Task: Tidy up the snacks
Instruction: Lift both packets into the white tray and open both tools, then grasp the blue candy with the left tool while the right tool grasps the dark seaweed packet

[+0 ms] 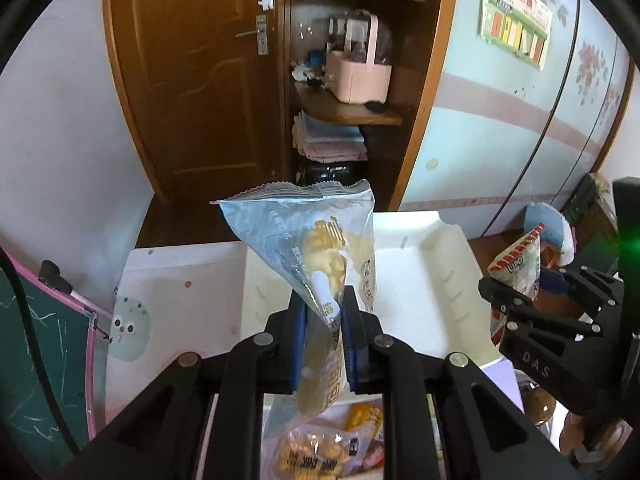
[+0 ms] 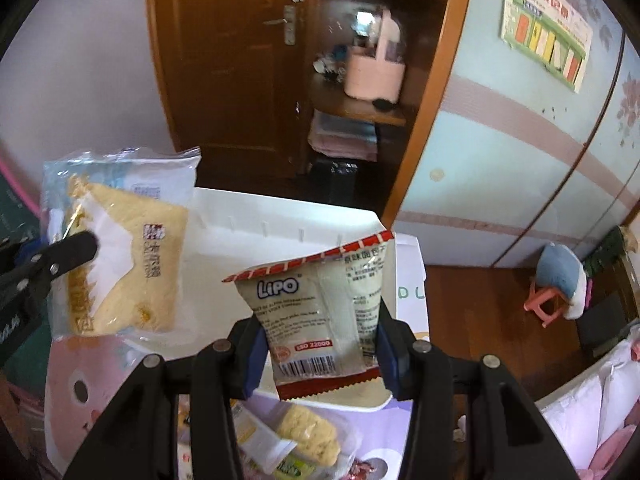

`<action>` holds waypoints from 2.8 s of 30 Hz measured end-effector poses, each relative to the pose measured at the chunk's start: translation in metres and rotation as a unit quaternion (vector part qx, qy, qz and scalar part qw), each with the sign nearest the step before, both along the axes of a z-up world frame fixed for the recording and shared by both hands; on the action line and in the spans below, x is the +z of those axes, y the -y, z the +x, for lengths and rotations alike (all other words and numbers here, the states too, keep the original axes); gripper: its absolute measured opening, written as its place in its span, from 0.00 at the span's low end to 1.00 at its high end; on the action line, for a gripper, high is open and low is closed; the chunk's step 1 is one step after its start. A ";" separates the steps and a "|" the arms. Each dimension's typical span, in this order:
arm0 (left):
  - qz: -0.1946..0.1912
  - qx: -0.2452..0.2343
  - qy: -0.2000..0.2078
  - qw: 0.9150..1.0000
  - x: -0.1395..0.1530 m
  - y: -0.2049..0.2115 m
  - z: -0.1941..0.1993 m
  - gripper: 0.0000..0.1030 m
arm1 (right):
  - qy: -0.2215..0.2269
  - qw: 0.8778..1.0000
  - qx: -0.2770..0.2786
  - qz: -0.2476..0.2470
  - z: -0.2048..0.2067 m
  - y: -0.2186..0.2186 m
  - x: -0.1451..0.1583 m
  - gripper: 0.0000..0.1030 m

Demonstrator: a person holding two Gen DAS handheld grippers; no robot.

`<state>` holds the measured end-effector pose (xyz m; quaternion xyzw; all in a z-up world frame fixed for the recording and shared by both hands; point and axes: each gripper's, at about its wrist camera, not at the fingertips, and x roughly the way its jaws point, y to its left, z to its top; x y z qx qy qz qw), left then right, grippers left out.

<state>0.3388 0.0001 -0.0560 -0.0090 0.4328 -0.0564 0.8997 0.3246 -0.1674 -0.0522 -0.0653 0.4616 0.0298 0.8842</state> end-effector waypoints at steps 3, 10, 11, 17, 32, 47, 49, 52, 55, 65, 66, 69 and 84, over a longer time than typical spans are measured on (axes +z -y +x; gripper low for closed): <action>0.006 -0.003 -0.010 1.000 -0.014 0.005 0.017 0.15 | -0.016 1.000 -0.009 -0.003 0.016 0.001 -0.014 0.46; 0.017 0.001 -0.040 0.999 -0.039 0.007 0.037 0.79 | -0.046 0.999 -0.020 -0.009 0.037 0.001 -0.038 0.49; 0.018 0.010 -0.030 0.999 -0.039 0.004 0.035 0.87 | -0.048 0.999 -0.021 -0.012 0.038 0.001 -0.040 0.51; 0.016 0.026 -0.020 0.999 -0.035 -0.010 0.026 0.88 | -0.041 0.999 -0.018 -0.008 0.029 -0.001 -0.037 0.70; 0.007 0.027 0.022 0.999 0.004 -0.022 -0.038 0.88 | -0.020 0.999 -0.009 0.023 -0.019 -0.006 0.004 0.71; 0.013 0.028 0.050 0.998 0.041 -0.030 -0.123 0.88 | -0.003 0.999 -0.006 0.051 -0.101 0.004 0.046 0.71; 0.015 0.022 0.050 0.998 0.042 -0.031 -0.138 0.88 | -0.002 0.999 -0.004 0.050 -0.114 0.005 0.051 0.71; 0.024 0.016 0.052 0.998 0.041 -0.033 -0.163 0.88 | 0.000 0.999 -0.003 0.051 -0.134 0.007 0.056 0.71; 0.024 0.010 0.043 0.999 0.034 -0.038 -0.190 0.88 | 0.001 0.999 0.004 0.052 -0.157 0.007 0.059 0.71; 0.030 0.002 -0.021 0.999 -0.024 -0.057 -0.277 0.88 | -0.042 0.996 0.063 0.048 -0.237 -0.005 0.019 0.71; 0.027 0.003 -0.031 0.999 -0.032 -0.059 -0.285 0.88 | -0.047 0.995 0.070 0.049 -0.243 -0.007 0.014 0.71; 0.019 0.009 -0.063 0.998 -0.061 -0.065 -0.307 0.88 | -0.067 0.992 0.091 0.050 -0.264 -0.018 -0.007 0.71; 0.025 0.060 -0.147 0.987 -0.155 -0.076 -0.376 0.88 | -0.183 0.970 0.130 0.092 -0.304 -0.077 -0.113 0.71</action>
